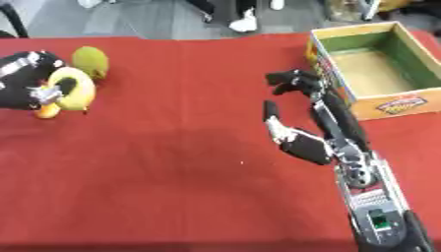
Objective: Pick up the objects with one hand, pass them to the other hand, and then place them into the box on the other side of the table.
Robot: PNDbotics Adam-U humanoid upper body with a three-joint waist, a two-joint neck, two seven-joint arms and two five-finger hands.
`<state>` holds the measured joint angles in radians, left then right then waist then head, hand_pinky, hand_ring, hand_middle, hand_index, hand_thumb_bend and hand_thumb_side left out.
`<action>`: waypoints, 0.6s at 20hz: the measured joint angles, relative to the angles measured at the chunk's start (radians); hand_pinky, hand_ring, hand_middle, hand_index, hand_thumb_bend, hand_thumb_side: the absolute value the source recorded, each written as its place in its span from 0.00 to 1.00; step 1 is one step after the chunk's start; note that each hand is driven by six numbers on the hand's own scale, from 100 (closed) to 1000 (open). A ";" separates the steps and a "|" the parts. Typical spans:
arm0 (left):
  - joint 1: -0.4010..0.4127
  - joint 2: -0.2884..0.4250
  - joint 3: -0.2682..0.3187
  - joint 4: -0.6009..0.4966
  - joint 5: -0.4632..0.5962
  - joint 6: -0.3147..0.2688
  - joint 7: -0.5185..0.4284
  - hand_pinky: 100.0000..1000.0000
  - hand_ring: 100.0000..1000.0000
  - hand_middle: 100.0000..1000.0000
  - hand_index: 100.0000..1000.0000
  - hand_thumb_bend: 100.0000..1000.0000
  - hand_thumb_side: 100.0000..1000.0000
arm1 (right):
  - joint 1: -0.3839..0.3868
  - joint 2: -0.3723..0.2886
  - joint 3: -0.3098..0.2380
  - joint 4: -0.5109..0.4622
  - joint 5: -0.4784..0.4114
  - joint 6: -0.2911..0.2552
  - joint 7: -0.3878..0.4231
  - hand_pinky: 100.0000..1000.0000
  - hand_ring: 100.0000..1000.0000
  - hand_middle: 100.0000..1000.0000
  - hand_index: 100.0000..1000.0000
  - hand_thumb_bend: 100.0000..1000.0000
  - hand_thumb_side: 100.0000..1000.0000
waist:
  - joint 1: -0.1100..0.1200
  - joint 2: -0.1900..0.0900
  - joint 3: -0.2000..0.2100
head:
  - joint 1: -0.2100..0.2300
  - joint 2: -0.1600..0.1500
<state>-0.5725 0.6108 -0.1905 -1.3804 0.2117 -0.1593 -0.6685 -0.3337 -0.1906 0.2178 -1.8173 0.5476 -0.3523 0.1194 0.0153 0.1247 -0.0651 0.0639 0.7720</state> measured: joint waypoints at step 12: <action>-0.128 -0.100 -0.195 0.033 0.103 0.097 -0.149 0.45 0.22 0.21 0.40 0.00 0.25 | -0.121 -0.026 0.121 -0.016 -0.041 -0.072 0.156 0.70 0.63 0.66 0.80 0.16 0.48 | -0.001 0.000 0.003 | 0.006 0.000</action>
<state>-0.7002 0.5111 -0.3851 -1.3470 0.3147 -0.0619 -0.8176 -0.4545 -0.2165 0.3388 -1.8334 0.5068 -0.4242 0.2758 0.0141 0.1249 -0.0620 0.0697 0.7720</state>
